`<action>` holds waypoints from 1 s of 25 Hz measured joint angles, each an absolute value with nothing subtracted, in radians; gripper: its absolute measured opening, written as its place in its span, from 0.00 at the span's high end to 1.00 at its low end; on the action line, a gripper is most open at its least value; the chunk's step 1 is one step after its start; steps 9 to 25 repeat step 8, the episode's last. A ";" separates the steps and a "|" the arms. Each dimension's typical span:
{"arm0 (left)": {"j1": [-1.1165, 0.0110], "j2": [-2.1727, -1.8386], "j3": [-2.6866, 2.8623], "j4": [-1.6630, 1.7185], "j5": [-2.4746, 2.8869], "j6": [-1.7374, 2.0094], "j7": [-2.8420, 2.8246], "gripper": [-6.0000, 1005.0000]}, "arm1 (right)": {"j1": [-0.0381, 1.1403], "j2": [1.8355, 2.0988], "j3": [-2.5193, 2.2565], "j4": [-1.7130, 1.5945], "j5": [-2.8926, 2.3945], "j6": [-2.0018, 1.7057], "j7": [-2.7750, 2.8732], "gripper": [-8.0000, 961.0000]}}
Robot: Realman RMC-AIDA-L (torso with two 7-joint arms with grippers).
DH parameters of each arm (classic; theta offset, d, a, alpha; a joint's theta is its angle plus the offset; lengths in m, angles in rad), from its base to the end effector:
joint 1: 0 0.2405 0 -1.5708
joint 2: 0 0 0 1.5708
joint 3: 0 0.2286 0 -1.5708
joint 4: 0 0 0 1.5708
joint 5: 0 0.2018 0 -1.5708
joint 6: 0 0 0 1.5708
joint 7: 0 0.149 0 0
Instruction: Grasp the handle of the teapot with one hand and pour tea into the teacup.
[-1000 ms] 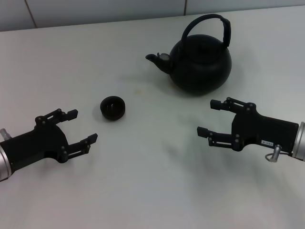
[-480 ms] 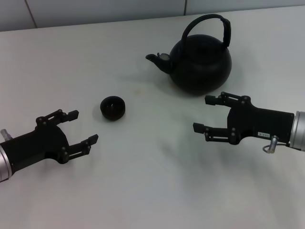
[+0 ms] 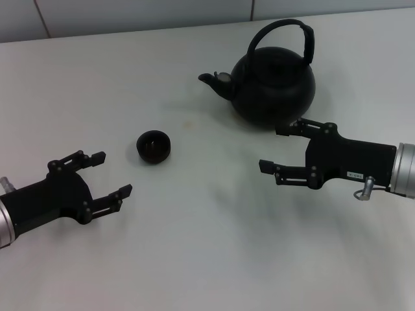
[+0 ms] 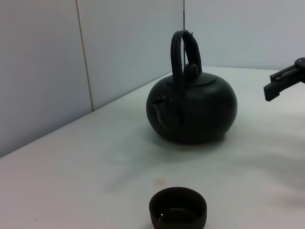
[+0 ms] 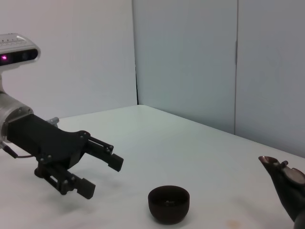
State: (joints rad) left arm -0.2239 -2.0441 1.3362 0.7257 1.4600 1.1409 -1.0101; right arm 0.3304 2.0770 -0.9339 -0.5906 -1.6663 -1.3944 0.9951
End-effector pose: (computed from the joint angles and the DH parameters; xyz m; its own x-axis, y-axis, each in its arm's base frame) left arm -0.2750 0.2806 -0.0271 0.9108 0.1491 0.3849 0.3172 -0.8495 -0.4216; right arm 0.2716 0.2829 -0.0086 0.8425 -0.1505 -0.5173 -0.3755 -0.8526 -0.3634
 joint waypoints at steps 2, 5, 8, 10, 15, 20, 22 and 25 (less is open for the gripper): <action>-0.224 -2.046 1.333 0.726 1.472 1.139 -1.012 0.20 | 0.331 2.077 -0.932 -0.591 -1.666 -1.394 0.995 0.14; -0.224 -2.051 1.329 0.728 1.494 1.137 -1.014 0.20 | 0.331 2.077 -0.931 -0.591 -1.667 -1.394 0.996 0.14; -0.224 -2.054 1.328 0.730 1.499 1.137 -1.014 0.20 | 0.331 2.077 -0.932 -0.591 -1.667 -1.393 0.996 0.14; -0.224 -2.054 1.328 0.730 1.499 1.137 -1.014 0.20 | 0.331 2.077 -0.932 -0.591 -1.667 -1.393 0.996 0.14; -0.224 -2.054 1.328 0.730 1.499 1.137 -1.014 0.20 | 0.331 2.077 -0.932 -0.591 -1.667 -1.393 0.996 0.14; -0.224 -2.054 1.328 0.730 1.499 1.137 -1.014 0.20 | 0.331 2.077 -0.932 -0.591 -1.667 -1.393 0.996 0.14; -0.224 -2.054 1.328 0.730 1.499 1.137 -1.014 0.20 | 0.331 2.077 -0.932 -0.591 -1.667 -1.393 0.996 0.14; -0.224 -2.054 1.328 0.730 1.499 1.137 -1.014 0.20 | 0.331 2.077 -0.932 -0.591 -1.667 -1.393 0.996 0.14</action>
